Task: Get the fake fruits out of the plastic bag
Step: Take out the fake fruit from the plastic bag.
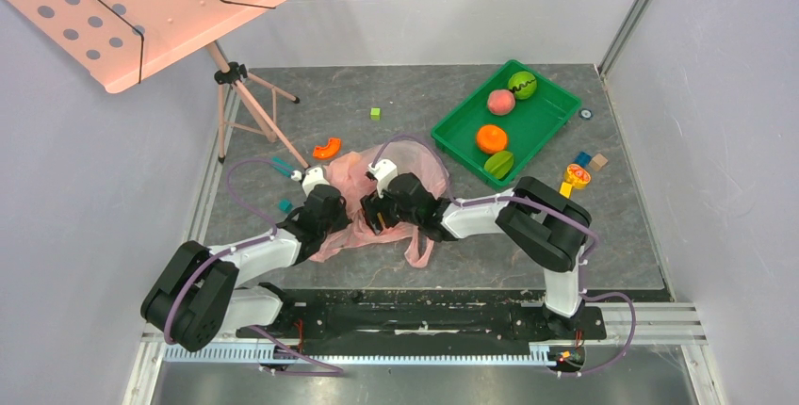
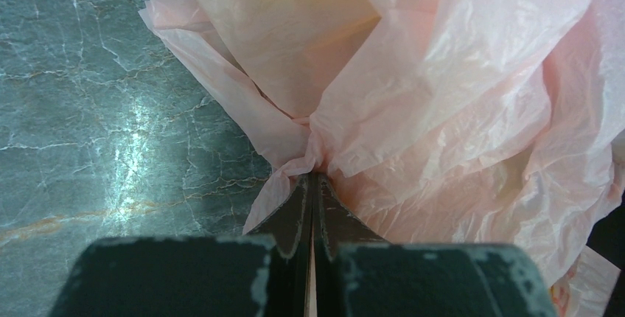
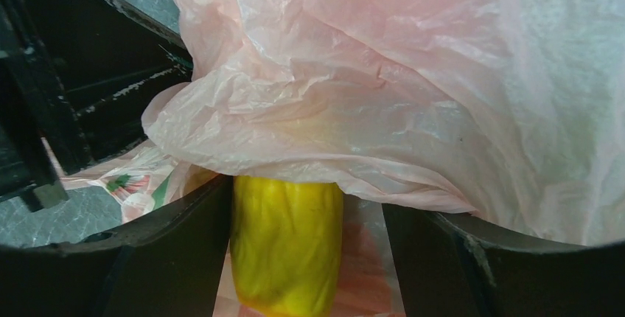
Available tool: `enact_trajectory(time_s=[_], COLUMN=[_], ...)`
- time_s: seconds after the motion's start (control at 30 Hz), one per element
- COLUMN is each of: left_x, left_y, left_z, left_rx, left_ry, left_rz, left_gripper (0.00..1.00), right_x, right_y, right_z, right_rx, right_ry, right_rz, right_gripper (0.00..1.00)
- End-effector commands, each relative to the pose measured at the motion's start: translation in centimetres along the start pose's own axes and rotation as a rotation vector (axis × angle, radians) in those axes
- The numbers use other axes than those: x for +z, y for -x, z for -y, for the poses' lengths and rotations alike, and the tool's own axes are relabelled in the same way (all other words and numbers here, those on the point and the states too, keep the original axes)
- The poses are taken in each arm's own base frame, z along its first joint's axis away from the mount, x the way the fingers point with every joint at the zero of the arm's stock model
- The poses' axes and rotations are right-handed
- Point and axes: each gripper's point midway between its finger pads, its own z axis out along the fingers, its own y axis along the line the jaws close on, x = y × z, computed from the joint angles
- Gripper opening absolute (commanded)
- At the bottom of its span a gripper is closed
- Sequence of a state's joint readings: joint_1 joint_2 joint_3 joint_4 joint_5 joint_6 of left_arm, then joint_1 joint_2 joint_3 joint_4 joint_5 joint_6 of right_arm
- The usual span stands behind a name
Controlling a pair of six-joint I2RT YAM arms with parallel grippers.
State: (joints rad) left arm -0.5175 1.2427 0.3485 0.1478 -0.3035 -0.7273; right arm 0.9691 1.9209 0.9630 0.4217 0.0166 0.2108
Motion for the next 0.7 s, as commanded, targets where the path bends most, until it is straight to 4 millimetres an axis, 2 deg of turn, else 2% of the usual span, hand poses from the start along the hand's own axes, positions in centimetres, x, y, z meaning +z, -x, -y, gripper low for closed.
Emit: enact_trajectory(time_s=[0.0, 0.07, 0.17, 0.23, 0.67], left_x=[-0.1, -0.1, -0.1, -0.2, -0.2], left_y=[-0.5, -0.5, -0.5, -0.5, -0.4], left_z=[0.3, 0.2, 0.1, 0.1, 0.1], left_rx=[0.008, 0.009, 0.008, 0.005, 0.006], left_ry=[-0.013, -0.013, -0.010, -0.010, -0.011], left_rz=[-0.021, -0.020, -0.018, -0.017, -0.012], left_gripper=[0.02, 0.02, 0.02, 0.02, 0.02], right_x=[0.9, 1.1, 1.2, 1.0, -4.2], right_y=[0.8, 0.7, 0.9, 1.3, 5.5], right_z=[-0.3, -0.2, -0.1, -0.1, 0.2], right_rx=[-0.018, -0.018, -0.024, -0.025, -0.026], right_ry=[0.015, 0.009, 0.005, 0.003, -0.033], right_rz=[0.009, 0.008, 0.017, 0.029, 0.149], right_gripper=[0.76, 0.75, 0.59, 0.53, 0.50])
